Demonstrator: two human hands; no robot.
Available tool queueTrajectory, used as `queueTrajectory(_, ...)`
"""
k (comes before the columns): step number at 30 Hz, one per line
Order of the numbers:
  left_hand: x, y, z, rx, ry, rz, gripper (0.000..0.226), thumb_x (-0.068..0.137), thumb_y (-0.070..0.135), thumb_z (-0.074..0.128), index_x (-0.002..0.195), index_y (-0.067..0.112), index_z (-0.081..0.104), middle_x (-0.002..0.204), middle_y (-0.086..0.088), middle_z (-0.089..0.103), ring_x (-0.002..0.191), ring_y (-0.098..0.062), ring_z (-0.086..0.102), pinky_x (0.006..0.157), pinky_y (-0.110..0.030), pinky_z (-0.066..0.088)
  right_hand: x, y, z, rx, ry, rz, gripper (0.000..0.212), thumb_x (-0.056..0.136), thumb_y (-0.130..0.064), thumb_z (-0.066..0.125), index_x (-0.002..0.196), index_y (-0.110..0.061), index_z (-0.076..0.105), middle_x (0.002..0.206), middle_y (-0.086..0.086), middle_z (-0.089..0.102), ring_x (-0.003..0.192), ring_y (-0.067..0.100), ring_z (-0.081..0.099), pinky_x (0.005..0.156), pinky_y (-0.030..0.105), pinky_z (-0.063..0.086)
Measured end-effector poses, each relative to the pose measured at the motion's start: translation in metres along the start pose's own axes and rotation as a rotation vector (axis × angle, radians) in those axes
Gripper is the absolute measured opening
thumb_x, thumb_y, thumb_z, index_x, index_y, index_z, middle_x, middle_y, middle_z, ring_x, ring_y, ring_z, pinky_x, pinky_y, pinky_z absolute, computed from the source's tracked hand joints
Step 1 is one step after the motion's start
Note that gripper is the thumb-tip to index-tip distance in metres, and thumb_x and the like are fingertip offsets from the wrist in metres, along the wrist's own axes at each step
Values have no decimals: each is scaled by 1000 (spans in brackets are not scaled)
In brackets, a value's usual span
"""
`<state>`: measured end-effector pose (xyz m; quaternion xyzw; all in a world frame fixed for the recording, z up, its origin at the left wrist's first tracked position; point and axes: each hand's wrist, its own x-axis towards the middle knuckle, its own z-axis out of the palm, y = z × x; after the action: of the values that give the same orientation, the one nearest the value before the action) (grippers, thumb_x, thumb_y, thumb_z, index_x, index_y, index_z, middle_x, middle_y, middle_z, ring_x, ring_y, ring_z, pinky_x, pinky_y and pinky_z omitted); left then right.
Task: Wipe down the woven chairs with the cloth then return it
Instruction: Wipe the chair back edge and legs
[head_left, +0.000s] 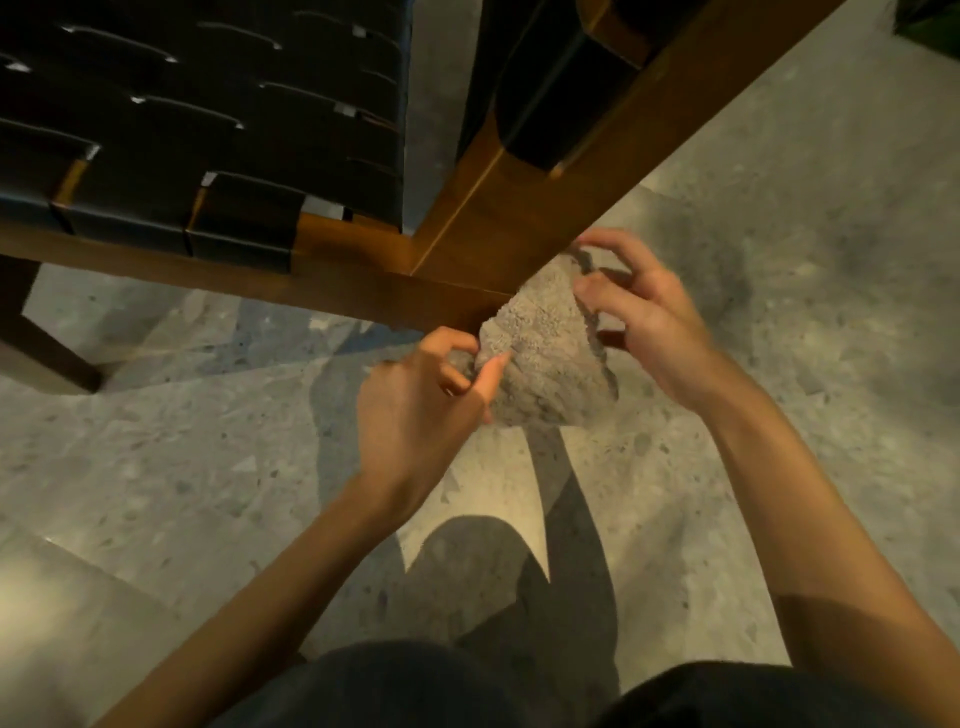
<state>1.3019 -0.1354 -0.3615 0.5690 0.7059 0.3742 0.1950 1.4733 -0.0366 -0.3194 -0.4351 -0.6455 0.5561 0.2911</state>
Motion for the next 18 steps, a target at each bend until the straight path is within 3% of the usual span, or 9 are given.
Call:
queueTrajectory(2, -7, -10, -5, -23, 27, -29, 16, 87, 39, 62, 98, 27, 59, 58, 14, 65, 54, 4, 61, 56, -28, 54, 0, -6, 4, -166, -48, -33, 32, 87, -31, 59, 96, -61, 58, 79, -1, 57, 75, 5, 57, 69, 18, 46)
queueTrajectory(5, -14, -21, -8, -188, 79, -104, 13, 90, 36, 62, 97, 29, 54, 67, 12, 68, 61, 0, 65, 60, -39, 57, -3, -7, 11, -377, -8, -90, 18, 91, -30, 60, 97, -47, 57, 87, -17, 60, 77, -10, 57, 66, 7, 44)
queueTrajectory(7, -14, -22, -3, -228, 118, -108, 11, 91, 34, 60, 96, 29, 51, 70, 12, 70, 63, -3, 66, 60, -42, 56, -7, -5, 15, -416, 106, -147, 9, 90, -24, 63, 97, -28, 60, 86, -7, 63, 75, 0, 58, 67, 18, 47)
queueTrajectory(9, -14, -20, 5, -370, 166, -107, 9, 92, 28, 60, 94, 30, 52, 74, 7, 70, 66, -10, 68, 62, -47, 56, -15, -1, 21, -462, 249, -228, 10, 89, -20, 66, 96, -21, 60, 86, -1, 65, 78, 9, 60, 71, 30, 50)
queueTrajectory(11, -15, -16, 17, -591, 201, -146, 15, 91, 23, 62, 94, 32, 51, 82, -4, 68, 74, -23, 67, 68, -49, 55, -18, 4, 27, -509, 374, -340, 16, 87, -18, 66, 100, -23, 59, 91, -12, 63, 86, 3, 60, 77, 27, 52)
queueTrajectory(14, -17, -4, 33, -948, 171, -313, 40, 79, 36, 73, 103, 36, 40, 114, -8, 57, 101, -18, 62, 82, -32, 55, -18, 13, 39, -319, 359, -354, 31, 90, -21, 64, 118, -25, 51, 102, -27, 56, 100, -7, 58, 85, 13, 48)
queueTrajectory(16, -10, 2, 43, -1086, 219, -439, 56, 72, 37, 76, 107, 36, 33, 126, 1, 47, 108, -10, 58, 80, -20, 52, -16, 23, 45, -222, 241, -282, 48, 91, -29, 62, 133, -22, 41, 112, -22, 56, 105, -7, 56, 88, 11, 45)
queueTrajectory(18, 1, 3, 48, -1131, 267, -470, 57, 78, 25, 75, 116, 30, 33, 123, 8, 51, 101, -1, 61, 74, -13, 52, -13, 34, 50, -313, 194, -303, 60, 91, -31, 62, 144, -19, 35, 131, -9, 56, 117, -3, 53, 96, 16, 45)
